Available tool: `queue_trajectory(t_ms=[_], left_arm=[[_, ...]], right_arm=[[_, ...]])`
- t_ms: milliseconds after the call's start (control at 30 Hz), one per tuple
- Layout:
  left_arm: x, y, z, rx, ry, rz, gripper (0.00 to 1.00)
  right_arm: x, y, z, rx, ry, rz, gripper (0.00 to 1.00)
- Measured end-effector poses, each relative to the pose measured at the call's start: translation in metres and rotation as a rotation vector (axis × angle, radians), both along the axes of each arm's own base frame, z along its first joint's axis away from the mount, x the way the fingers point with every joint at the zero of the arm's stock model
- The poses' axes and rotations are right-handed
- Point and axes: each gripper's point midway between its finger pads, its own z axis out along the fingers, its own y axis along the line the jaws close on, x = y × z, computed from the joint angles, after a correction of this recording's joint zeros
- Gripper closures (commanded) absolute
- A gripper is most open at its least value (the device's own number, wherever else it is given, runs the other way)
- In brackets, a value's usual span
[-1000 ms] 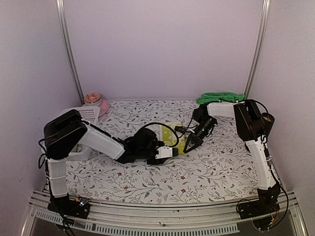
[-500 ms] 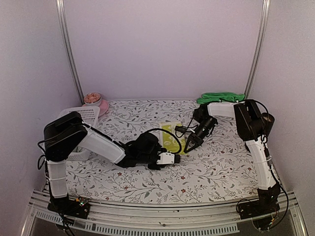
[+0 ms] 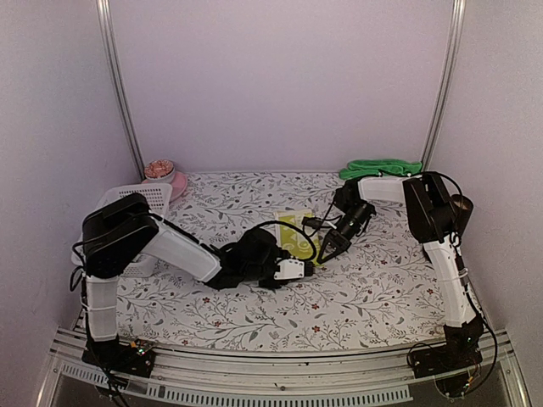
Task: Roll the towels
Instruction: Roll the towel at the center of the board.
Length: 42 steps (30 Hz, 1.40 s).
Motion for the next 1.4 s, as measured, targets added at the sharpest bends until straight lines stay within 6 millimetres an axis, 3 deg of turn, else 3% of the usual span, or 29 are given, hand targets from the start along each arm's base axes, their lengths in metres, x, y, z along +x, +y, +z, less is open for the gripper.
queue_trajectory(t_ms=[167,533,667,800,1000,1100,1233,1400], left_arm=[[0.006,-0.002,-0.001,0.006,-0.014,0.021,0.6],[0.017,-0.001,-0.007,0.043,-0.026,0.066,0.77],[0.022,-0.003,-0.008,0.051,-0.026,0.084,0.84],[0.022,-0.004,-0.01,0.062,-0.007,0.094,0.98],[0.022,-0.004,-0.012,0.074,0.035,0.102,1.0],[0.023,-0.003,-0.012,0.069,0.075,0.106,1.0],[0.023,-0.003,-0.012,0.05,0.165,0.102,1.0],[0.025,-0.001,-0.01,0.01,0.335,0.09,1.0]], right_arm=[[0.0,0.0,0.0,0.0,0.0,0.0,0.96],[0.001,0.0,0.003,-0.004,0.005,0.001,0.94],[0.002,0.0,0.004,-0.007,0.007,0.005,0.86],[0.001,0.0,0.007,0.002,0.009,0.011,0.67],[0.007,-0.002,0.016,0.026,-0.015,0.008,0.55],[0.02,-0.012,0.026,0.047,-0.075,-0.01,0.49],[0.029,-0.038,0.056,0.094,-0.202,-0.048,0.44],[0.01,-0.067,0.078,0.14,-0.446,-0.022,0.4]])
